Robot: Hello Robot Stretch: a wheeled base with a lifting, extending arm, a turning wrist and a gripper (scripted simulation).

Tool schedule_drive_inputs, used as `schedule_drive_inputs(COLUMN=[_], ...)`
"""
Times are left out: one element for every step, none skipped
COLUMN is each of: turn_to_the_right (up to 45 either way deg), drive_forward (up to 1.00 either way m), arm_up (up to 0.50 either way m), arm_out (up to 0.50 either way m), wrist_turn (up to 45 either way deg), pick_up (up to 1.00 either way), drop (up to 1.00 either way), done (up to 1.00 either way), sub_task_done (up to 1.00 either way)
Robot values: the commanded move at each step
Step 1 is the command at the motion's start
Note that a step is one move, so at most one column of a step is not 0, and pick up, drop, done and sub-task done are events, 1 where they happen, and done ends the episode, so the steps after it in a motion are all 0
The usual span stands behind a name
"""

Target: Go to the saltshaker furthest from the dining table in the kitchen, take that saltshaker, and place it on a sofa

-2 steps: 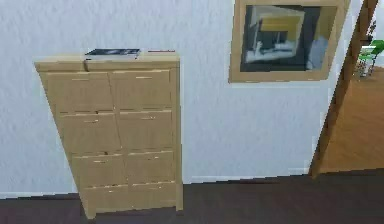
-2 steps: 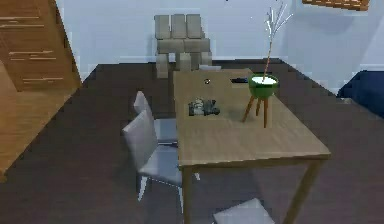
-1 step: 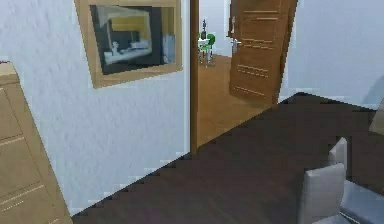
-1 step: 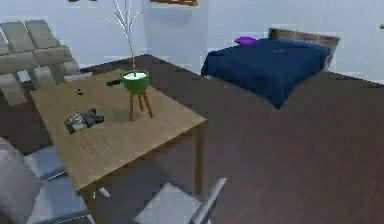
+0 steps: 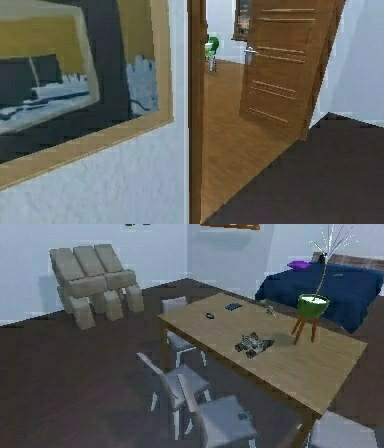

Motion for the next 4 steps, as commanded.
schedule_drive_inputs(turn_to_the_right=[0.0, 45.0, 0.0, -45.0], drive_forward=[0.15, 0.00, 0.75, 0.00], arm_up=[0.00, 0.00, 0.00, 0.00], arm_out=[0.00, 0.00, 0.00, 0.00], wrist_turn=[0.0, 0.0, 0.0, 0.0], pick_up=[0.00, 0.00, 0.00, 0.00], drop=[0.00, 0.00, 0.00, 0.00], done=[0.00, 0.00, 0.00, 0.00], sub_task_done=[0.00, 0.00, 0.00, 0.00])
